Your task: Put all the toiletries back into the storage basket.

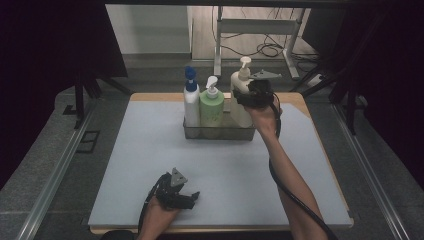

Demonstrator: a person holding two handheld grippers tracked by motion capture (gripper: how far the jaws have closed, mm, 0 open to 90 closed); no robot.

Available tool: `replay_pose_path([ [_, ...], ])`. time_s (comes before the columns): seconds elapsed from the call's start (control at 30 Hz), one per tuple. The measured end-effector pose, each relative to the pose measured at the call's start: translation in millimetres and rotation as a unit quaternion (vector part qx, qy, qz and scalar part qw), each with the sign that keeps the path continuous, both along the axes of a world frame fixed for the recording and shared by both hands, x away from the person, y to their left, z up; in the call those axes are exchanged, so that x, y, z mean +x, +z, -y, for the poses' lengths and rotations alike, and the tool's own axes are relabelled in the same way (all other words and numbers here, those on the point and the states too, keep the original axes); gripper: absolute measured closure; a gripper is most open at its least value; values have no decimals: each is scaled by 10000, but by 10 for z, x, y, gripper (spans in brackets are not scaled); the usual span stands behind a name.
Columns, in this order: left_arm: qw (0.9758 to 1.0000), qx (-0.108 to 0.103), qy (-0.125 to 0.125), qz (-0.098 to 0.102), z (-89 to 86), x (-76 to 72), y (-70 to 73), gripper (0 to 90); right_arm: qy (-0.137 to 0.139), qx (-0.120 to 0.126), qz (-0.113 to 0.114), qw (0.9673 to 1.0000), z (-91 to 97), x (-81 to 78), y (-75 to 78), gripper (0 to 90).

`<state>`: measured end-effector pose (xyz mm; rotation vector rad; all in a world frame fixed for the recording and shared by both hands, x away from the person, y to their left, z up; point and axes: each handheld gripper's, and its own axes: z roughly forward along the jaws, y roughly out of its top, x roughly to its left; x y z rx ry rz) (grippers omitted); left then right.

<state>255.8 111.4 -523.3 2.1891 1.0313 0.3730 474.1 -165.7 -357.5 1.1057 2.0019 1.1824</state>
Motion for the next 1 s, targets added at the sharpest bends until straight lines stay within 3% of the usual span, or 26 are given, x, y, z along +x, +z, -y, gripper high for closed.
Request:
replay_pose_path([
  [0.4, 10000, -1, 5, -7, 1, -1, 1, 120, -47, -46, -77, 9999, -65, 124, -149, 390],
  [1.0, 10000, -3, 4, -1, 1, -1, -1, 120, -25, -36, -303, 9995, -108, 76, -291, 388],
])
